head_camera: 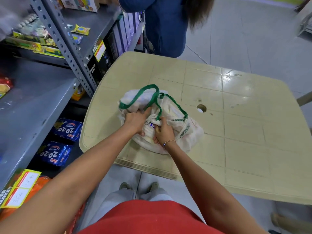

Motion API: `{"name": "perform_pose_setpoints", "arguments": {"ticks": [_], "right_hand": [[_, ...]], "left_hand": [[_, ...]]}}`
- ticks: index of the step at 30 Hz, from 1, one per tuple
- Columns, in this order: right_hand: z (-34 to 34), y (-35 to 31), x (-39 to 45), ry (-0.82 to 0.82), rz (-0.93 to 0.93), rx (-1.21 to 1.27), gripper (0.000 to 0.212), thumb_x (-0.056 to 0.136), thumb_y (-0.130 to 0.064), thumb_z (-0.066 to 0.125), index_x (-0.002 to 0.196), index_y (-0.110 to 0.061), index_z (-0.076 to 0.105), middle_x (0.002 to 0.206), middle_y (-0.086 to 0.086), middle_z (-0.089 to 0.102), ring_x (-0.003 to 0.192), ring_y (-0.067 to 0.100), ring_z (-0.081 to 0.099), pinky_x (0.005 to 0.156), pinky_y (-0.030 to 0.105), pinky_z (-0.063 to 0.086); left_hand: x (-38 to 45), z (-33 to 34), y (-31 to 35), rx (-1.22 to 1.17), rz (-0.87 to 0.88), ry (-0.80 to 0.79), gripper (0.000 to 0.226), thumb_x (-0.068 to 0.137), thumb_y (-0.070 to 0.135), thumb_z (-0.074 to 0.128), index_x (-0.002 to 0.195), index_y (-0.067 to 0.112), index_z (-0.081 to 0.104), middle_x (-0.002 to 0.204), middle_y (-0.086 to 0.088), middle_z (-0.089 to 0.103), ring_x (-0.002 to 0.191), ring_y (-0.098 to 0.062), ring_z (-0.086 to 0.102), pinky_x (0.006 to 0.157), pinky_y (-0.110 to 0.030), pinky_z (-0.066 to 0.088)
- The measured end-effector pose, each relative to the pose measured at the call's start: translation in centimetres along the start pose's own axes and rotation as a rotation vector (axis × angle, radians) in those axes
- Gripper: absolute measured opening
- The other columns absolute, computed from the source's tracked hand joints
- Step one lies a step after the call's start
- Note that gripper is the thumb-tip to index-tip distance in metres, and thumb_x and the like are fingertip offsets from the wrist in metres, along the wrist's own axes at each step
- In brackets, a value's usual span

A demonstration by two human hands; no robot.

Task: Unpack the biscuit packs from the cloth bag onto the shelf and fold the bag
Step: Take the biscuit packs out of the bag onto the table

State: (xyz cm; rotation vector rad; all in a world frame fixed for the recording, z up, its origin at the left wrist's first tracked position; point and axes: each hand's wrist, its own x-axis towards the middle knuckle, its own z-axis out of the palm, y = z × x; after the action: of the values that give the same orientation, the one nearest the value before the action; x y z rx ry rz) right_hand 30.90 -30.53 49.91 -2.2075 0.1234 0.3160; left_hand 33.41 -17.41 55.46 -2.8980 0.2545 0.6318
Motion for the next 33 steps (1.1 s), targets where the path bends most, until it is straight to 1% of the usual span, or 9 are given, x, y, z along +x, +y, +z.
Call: {"name": "perform_pose_setpoints", "arguments": {"ticks": [4, 7, 10, 14, 18, 22, 27, 30, 33], "right_hand": [[-0.6, 0.0, 0.5, 0.059, 0.023, 0.068, 0.016, 0.087, -0.013, 0.041, 0.099, -0.017, 0.050, 0.066, 0.017, 0.066, 0.045, 0.032, 0.062, 0.044, 0.047, 0.054], [-2.3, -0.6, -0.4, 0.211, -0.023, 0.071, 0.012, 0.084, -0.022, 0.044, 0.086, -0.018, 0.056, 0.059, 0.010, 0.064, 0.049, 0.027, 0.061, 0.052, 0.042, 0.053], [-5.0, -1.3, -1.6, 0.461, -0.073, 0.066, 0.022, 0.081, -0.032, 0.046, 0.085, -0.014, 0.058, 0.065, 0.004, 0.060, 0.064, 0.023, 0.054, 0.060, 0.032, 0.043], [-7.4, -2.1, -2.2, 0.551, -0.091, 0.243, 0.019, 0.078, -0.027, 0.053, 0.089, -0.012, 0.058, 0.069, 0.000, 0.062, 0.066, 0.016, 0.058, 0.064, 0.025, 0.046], [-9.5, -2.1, -2.1, 0.522, -0.174, 0.383, 0.009, 0.081, -0.008, 0.061, 0.089, -0.012, 0.061, 0.068, -0.015, 0.056, 0.059, -0.007, 0.053, 0.060, 0.007, 0.039], [-9.3, -3.2, -1.9, 0.519, -0.299, 0.431, 0.019, 0.083, -0.011, 0.060, 0.101, -0.012, 0.054, 0.092, -0.012, 0.060, 0.086, -0.001, 0.057, 0.080, 0.019, 0.045], [-5.9, -3.4, -1.4, 0.443, -0.340, -0.028, 0.020, 0.088, -0.014, 0.047, 0.103, 0.000, 0.050, 0.099, 0.012, 0.057, 0.095, 0.032, 0.056, 0.081, 0.040, 0.044], [-5.7, -2.6, -1.0, 0.227, -0.200, -0.384, 0.036, 0.079, -0.017, 0.036, 0.103, -0.009, 0.063, 0.107, 0.020, 0.066, 0.105, 0.037, 0.058, 0.083, 0.040, 0.045], [-7.0, -2.3, -0.8, 0.164, 0.004, -0.452, 0.053, 0.079, -0.011, 0.050, 0.133, -0.013, 0.047, 0.135, 0.017, 0.053, 0.126, 0.032, 0.047, 0.103, 0.039, 0.039]], "left_hand": [[-0.2, -0.3, 0.6, -0.049, -0.007, -0.033, 0.110, 0.075, 0.041, 0.075, 0.150, 0.027, -0.004, 0.132, -0.014, 0.054, 0.117, -0.034, 0.056, 0.089, -0.043, 0.046], [-1.6, -2.1, 0.8, -0.115, -0.001, 0.040, 0.064, 0.086, 0.045, 0.060, 0.141, 0.024, 0.034, 0.124, -0.011, 0.060, 0.112, -0.033, 0.057, 0.082, -0.037, 0.042], [-3.8, -4.4, 2.3, -0.199, -0.037, 0.313, 0.029, 0.092, 0.038, 0.049, 0.108, 0.016, 0.060, 0.107, -0.010, 0.065, 0.098, -0.031, 0.062, 0.070, -0.032, 0.038], [-6.4, -5.3, 6.9, -0.606, 0.217, 0.643, 0.023, 0.097, 0.030, 0.044, 0.092, 0.011, 0.057, 0.084, -0.005, 0.063, 0.068, -0.020, 0.057, 0.060, -0.033, 0.046], [-6.2, -2.5, 8.9, -0.832, 0.271, 0.495, 0.016, 0.097, 0.018, 0.039, 0.101, 0.007, 0.050, 0.094, -0.012, 0.058, 0.077, -0.020, 0.051, 0.070, -0.040, 0.047], [-5.1, 0.4, 8.8, -0.564, 0.127, 0.301, 0.064, 0.093, 0.022, 0.042, 0.147, 0.007, 0.013, 0.154, -0.020, 0.013, 0.142, -0.035, 0.013, 0.117, -0.050, 0.013], [-2.3, -3.0, 3.4, -0.488, -0.076, 0.477, 0.073, 0.091, 0.029, 0.051, 0.148, 0.008, 0.012, 0.152, -0.025, 0.016, 0.142, -0.042, 0.013, 0.116, -0.052, 0.010], [-0.4, -4.6, -0.7, -0.393, -0.093, 0.352, 0.080, 0.081, 0.033, 0.064, 0.145, 0.011, 0.020, 0.147, -0.025, 0.026, 0.137, -0.042, 0.022, 0.114, -0.051, 0.020], [0.4, -4.8, -3.1, -0.362, -0.060, 0.059, 0.091, 0.075, 0.035, 0.070, 0.146, 0.014, 0.018, 0.149, -0.025, 0.025, 0.138, -0.041, 0.022, 0.111, -0.049, 0.026]]}}
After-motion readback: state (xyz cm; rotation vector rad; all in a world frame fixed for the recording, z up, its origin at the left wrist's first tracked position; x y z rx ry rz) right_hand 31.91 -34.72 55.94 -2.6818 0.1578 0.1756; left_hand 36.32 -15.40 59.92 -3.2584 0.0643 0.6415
